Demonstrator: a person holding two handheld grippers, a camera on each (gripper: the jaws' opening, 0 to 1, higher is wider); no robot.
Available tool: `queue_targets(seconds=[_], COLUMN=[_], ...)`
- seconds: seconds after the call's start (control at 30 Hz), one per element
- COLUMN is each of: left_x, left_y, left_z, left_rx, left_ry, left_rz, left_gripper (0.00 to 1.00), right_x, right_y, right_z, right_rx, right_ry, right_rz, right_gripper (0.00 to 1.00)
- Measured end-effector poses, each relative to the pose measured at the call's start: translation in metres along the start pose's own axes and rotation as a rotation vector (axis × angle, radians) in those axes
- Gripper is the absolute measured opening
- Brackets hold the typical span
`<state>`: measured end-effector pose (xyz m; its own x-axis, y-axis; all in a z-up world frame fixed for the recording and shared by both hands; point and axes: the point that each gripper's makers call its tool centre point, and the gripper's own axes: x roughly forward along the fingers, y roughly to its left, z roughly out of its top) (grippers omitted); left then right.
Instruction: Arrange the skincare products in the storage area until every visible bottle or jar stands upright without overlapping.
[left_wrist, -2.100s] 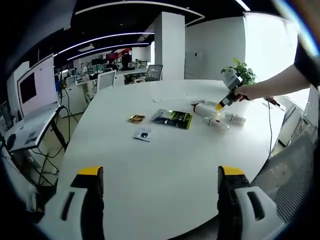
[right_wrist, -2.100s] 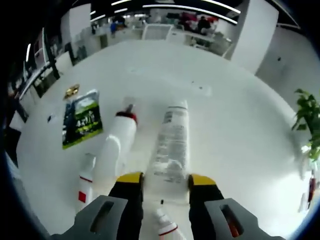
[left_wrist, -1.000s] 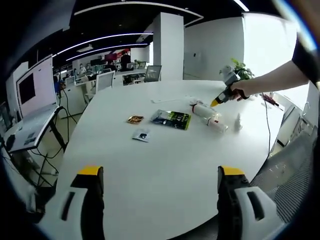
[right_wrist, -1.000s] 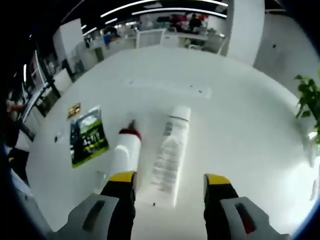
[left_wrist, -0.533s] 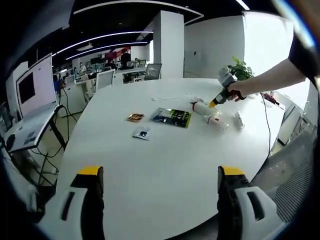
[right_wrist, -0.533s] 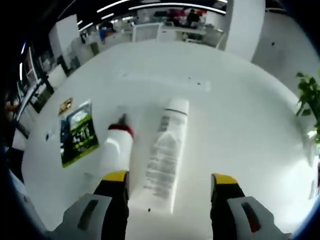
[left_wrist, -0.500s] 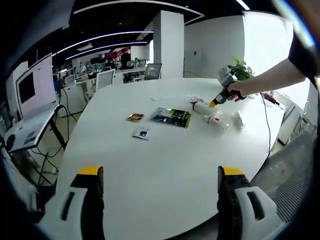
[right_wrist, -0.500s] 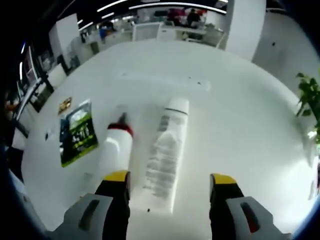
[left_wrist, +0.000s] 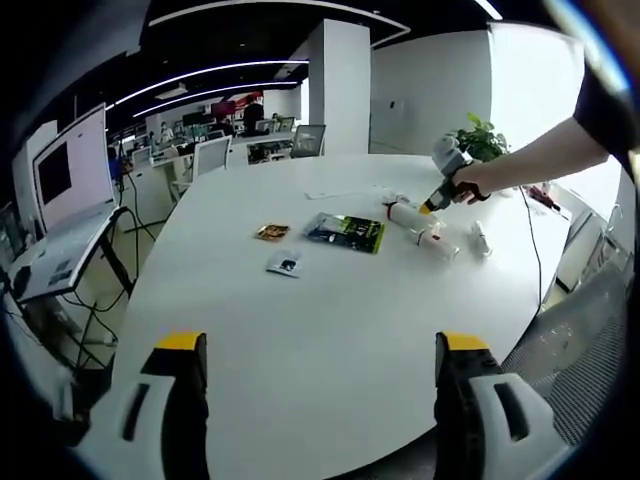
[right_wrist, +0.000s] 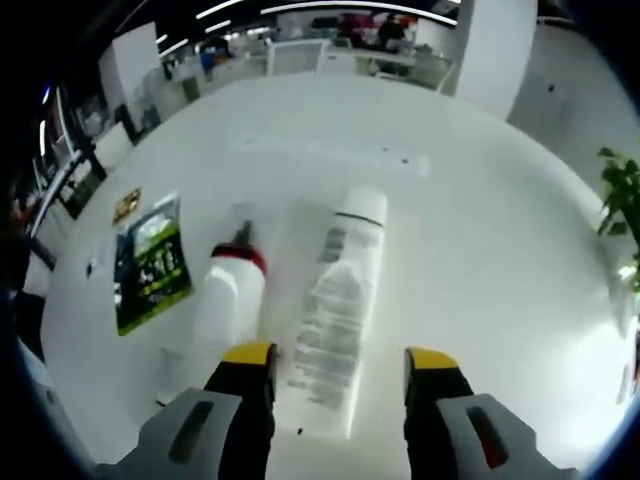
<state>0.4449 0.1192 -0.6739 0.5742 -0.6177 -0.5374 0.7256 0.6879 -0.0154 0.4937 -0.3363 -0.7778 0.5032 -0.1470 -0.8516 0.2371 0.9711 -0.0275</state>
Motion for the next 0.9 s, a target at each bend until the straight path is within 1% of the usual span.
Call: queue_targets(seconds=[0.27,0.5,0.67,0.73,0.8,0.9], left_x=[0.000,0.000,0.000,0.000,0.001,0.001], left_y=[0.000,0.000,0.001,0.001,0.000,0.001], left_z=[0.000,-0.001,-0.001,-0.001,-0.002,-0.002], left_rx=[-0.001,-0.001,0.000,0.000,0.002,0.002], left_ry=[0.002,0.005,0.007,0.007,0.008,0.008], left_rz=[0.002,0.000,0.000,-0.001,-0.001,-0.001], left_gripper=[0.89,0.89,0.89,0.89,0.89,0.89], right_x=[0.006,0.012,0.013,0.014,0.014,0.014], right_y=[0.002,0.007,0.006,0.003,0.000,-0.002], right_z=[0.000,-0.001,-0.001,-0.001,-0.001,-0.001], right_rx=[0.000,0.021,0.008,0.009,0.009,0.011], right_ry=[0.010,0.013,0.014,0.008,0.004,-0.001], right_rz=[0.004,0.032,0.027,0.020,0.007,0.004], right_gripper=[0.46,0.40,0.38,0.35,0.30,0.28])
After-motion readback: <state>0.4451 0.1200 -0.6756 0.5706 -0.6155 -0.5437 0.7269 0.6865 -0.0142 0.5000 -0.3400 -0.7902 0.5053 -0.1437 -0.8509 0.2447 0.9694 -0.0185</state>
